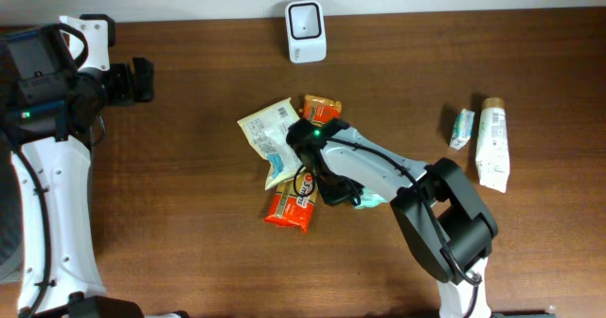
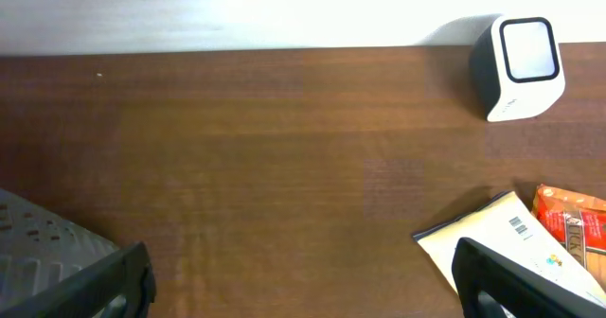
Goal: Scan the item barcode
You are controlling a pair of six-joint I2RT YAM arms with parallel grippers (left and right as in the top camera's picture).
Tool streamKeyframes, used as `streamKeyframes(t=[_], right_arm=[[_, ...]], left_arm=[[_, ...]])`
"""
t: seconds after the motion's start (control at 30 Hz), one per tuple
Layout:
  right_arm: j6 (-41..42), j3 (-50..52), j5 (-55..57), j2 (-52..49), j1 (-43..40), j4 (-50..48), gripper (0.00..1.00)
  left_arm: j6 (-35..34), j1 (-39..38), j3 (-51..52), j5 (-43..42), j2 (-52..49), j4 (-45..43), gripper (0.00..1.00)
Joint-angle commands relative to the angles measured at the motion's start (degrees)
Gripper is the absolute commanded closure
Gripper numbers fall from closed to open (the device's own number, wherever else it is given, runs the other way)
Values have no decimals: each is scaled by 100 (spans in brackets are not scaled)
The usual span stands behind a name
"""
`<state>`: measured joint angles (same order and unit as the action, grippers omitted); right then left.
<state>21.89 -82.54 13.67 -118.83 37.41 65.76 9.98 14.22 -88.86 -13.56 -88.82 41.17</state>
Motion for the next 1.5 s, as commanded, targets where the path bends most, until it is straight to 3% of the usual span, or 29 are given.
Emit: streamKeyframes(t=[0.0,0.17,0.23,0.27,0.33,0.37,0.43,0.6,0.83,1.1,1.17,1.27,1.33,1.4,1.47], right_arm=[[-474,-931,-691,177,-92,455,96],[-1517,-2221,-2870,511,-791,1174,96],[-1655,-2221,-2970,507,-1207,1416,96],[-1788,-2151,-2924,498,-1296,1456,90],[-1869,-1875,-2507,498,-1384,1443,50],[-1856,-1762,-2256,496,-1381,1421,39],[-1821,-1493,-2151,496,-1381,1274,34],[-1825,-721,-1239,494,-1128,343,35],[-1823,-573,240,398,-247,-236,34],[-1827,22,575,4,-98,-684,38],[-1825,332,614,4,-105,-984,44],[-1821,540,612,4,-105,-1165,71],[-1635,457,608,17,-105,-1139,81],[-1497,173,450,31,-105,-896,89],[-1508,-448,-118,83,-164,-326,90]], left_arm=[[-52,20,-22,-63,72,2,1],[-52,20,-22,-61,72,4,1],[-52,17,-20,-63,72,2,1],[-52,20,-22,-61,72,4,1],[-52,17,-22,-61,72,2,1],[-52,20,-22,-63,72,4,1],[-52,20,-20,-63,72,4,1],[-50,20,-20,-63,72,2,1],[-52,20,-22,-63,72,4,1],[-52,17,-22,-63,72,4,1],[-52,20,-22,-61,72,4,1],[-52,20,-20,-63,72,4,1],[-52,20,-22,-63,72,4,1],[-52,20,-20,-63,72,4,1],[-52,20,-22,-63,72,4,1]])
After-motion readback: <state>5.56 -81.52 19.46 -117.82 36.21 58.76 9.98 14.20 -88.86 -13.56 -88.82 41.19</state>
